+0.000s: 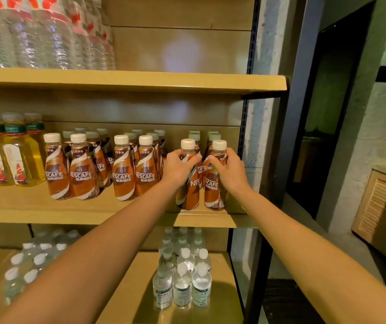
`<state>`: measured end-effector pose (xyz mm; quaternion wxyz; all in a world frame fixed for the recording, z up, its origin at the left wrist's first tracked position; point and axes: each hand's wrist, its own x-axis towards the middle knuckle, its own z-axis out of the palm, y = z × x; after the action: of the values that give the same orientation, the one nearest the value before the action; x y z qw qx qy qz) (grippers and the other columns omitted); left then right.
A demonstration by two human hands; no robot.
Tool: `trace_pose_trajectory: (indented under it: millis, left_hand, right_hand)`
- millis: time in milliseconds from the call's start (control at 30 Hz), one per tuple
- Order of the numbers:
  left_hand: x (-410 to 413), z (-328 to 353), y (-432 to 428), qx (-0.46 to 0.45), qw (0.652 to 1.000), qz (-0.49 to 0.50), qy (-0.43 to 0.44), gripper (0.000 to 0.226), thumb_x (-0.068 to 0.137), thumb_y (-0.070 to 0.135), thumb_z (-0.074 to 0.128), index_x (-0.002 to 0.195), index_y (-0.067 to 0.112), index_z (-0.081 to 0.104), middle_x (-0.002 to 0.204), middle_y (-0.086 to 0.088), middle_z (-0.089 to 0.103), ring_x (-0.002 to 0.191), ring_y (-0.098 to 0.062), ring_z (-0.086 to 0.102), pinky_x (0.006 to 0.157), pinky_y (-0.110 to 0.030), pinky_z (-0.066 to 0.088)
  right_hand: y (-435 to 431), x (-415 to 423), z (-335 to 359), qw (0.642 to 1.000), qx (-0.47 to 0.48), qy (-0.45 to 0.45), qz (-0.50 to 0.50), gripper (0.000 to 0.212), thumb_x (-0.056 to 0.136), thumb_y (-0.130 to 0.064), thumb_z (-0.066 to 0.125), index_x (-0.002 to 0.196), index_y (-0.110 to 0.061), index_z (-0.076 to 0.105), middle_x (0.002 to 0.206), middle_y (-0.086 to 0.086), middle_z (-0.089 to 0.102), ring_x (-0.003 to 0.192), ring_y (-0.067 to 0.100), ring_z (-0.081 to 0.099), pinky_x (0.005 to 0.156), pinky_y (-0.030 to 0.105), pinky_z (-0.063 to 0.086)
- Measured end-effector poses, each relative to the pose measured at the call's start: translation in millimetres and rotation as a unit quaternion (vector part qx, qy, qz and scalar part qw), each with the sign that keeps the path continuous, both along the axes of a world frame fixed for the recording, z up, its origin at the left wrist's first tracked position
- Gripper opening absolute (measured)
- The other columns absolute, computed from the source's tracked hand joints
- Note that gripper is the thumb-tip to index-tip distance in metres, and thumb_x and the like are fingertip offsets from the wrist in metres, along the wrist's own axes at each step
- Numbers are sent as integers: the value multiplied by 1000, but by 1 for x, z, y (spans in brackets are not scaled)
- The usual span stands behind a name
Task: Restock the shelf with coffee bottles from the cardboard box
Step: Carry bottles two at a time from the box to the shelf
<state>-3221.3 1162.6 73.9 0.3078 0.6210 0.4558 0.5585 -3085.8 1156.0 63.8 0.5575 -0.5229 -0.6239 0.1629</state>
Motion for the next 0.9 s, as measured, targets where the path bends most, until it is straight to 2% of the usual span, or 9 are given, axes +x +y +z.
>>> trace_pose_trajectory:
  millis: [100, 200, 267, 333, 433, 500, 600, 767, 900]
  left_hand:
    - [4, -3, 8, 6, 1000, 3, -7, 39, 89, 26, 62, 124, 10, 54, 111, -2, 61, 99, -10, 54, 83, -26, 42]
    - [5, -7, 12, 14, 1000, -17, -12, 36, 90, 26, 60, 122, 13, 52, 106, 2, 60, 96, -9, 56, 74, -19, 45]
    - [4, -9, 11, 26, 999, -17, -8, 37, 90, 26, 60, 123, 14, 50, 105, 5, 57, 96, -7, 55, 69, -14, 43]
    - [3, -12, 10, 46, 999, -4, -8, 45, 89, 27, 61, 128, 14, 45, 112, 6, 53, 100, -5, 52, 76, -15, 43]
    - [2, -26, 3, 77, 997, 21, 12, 65, 81, 35, 70, 133, 17, 36, 127, 1, 48, 113, -10, 49, 94, -26, 43]
    - [4, -46, -6, 80, 994, 66, 31, 76, 74, 39, 75, 133, 17, 32, 130, 0, 43, 115, -11, 46, 93, -25, 40]
    - [6, -72, -14, 58, 989, 130, 42, 80, 67, 38, 81, 127, 14, 34, 126, -4, 42, 112, -14, 45, 90, -23, 38]
    - [10, -79, -9, 41, 976, 188, 97, 79, 58, 41, 85, 112, 12, 35, 116, -9, 50, 108, -24, 52, 87, -39, 49]
    - [5, -75, -7, 15, 981, 167, 102, 75, 62, 37, 85, 112, 8, 38, 115, -12, 54, 108, -27, 54, 86, -37, 48]
  right_hand:
    - [8, 2, -1, 999, 8, -30, 11, 33, 92, -29, 55, 120, -12, 50, 115, 7, 59, 103, 17, 57, 94, 39, 49]
    - [14, 7, -2, 998, 7, -54, 26, 34, 94, -30, 51, 123, -13, 46, 120, 10, 48, 101, 12, 50, 91, 29, 44]
    - [15, 8, -2, 998, 9, -39, 49, 39, 94, -31, 51, 128, -16, 42, 123, 10, 49, 107, 16, 52, 97, 38, 46]
    - [15, 8, -6, 998, 11, -20, 63, 51, 91, -37, 53, 136, -24, 33, 128, 8, 48, 117, 21, 51, 100, 48, 45]
    - [9, 7, -21, 999, -6, 21, 38, 70, 78, -58, 53, 138, -34, 25, 129, 6, 48, 119, 19, 51, 101, 48, 44]
    - [-1, 6, -38, 999, -12, 32, -2, 74, 80, -57, 56, 139, -28, 23, 124, 8, 49, 113, 19, 52, 99, 45, 46]
    - [-9, 4, -64, 998, 4, 36, -59, 66, 86, -46, 58, 136, -17, 27, 124, 9, 46, 114, 21, 50, 98, 43, 45]
    - [-5, 2, -76, 996, -10, 26, -87, 74, 77, -49, 69, 130, -16, 29, 123, 10, 48, 113, 24, 52, 93, 42, 47]
    - [1, 3, -76, 994, -18, -7, -103, 72, 69, -46, 77, 120, -14, 37, 117, 7, 54, 109, 21, 54, 87, 37, 48]
